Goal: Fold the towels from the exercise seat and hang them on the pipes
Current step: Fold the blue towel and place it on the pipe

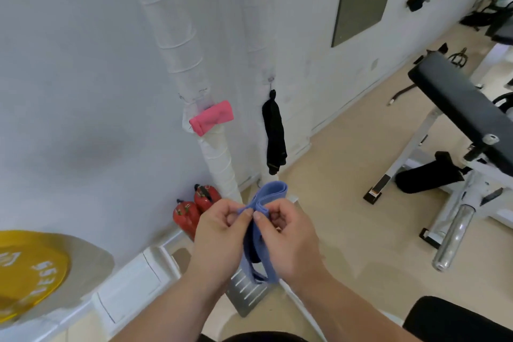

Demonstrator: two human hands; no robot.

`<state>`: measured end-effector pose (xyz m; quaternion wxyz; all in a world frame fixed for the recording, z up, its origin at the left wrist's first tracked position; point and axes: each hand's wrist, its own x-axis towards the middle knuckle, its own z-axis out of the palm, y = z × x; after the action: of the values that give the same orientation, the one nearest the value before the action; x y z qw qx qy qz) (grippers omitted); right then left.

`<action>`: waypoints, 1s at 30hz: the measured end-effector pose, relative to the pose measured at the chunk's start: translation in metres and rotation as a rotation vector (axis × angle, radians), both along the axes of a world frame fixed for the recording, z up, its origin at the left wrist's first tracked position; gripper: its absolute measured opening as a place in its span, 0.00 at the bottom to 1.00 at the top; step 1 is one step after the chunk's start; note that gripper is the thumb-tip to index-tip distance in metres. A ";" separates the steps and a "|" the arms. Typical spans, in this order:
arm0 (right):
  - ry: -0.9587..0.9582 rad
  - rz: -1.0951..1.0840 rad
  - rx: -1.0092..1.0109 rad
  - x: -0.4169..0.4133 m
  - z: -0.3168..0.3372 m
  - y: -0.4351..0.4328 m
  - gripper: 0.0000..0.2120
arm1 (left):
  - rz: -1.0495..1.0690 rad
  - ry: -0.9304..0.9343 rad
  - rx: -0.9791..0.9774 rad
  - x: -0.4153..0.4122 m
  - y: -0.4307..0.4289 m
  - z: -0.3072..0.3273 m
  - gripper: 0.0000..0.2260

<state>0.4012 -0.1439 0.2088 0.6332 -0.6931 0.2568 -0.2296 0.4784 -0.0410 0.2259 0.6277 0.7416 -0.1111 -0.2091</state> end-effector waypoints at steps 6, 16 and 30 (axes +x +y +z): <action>-0.077 0.098 -0.095 -0.014 0.007 -0.028 0.12 | -0.024 -0.016 0.023 -0.009 -0.030 0.008 0.06; -0.175 0.110 -0.451 -0.030 -0.005 -0.058 0.16 | -0.138 0.079 -0.099 -0.022 -0.067 0.033 0.07; 0.233 0.304 -0.254 -0.036 0.004 -0.144 0.34 | -0.522 -0.269 0.274 0.010 -0.052 0.048 0.16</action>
<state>0.3651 -0.2878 0.2131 0.5345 -0.8196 0.1898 -0.0806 0.4888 -0.0934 0.2744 0.4269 0.7866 -0.3504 -0.2760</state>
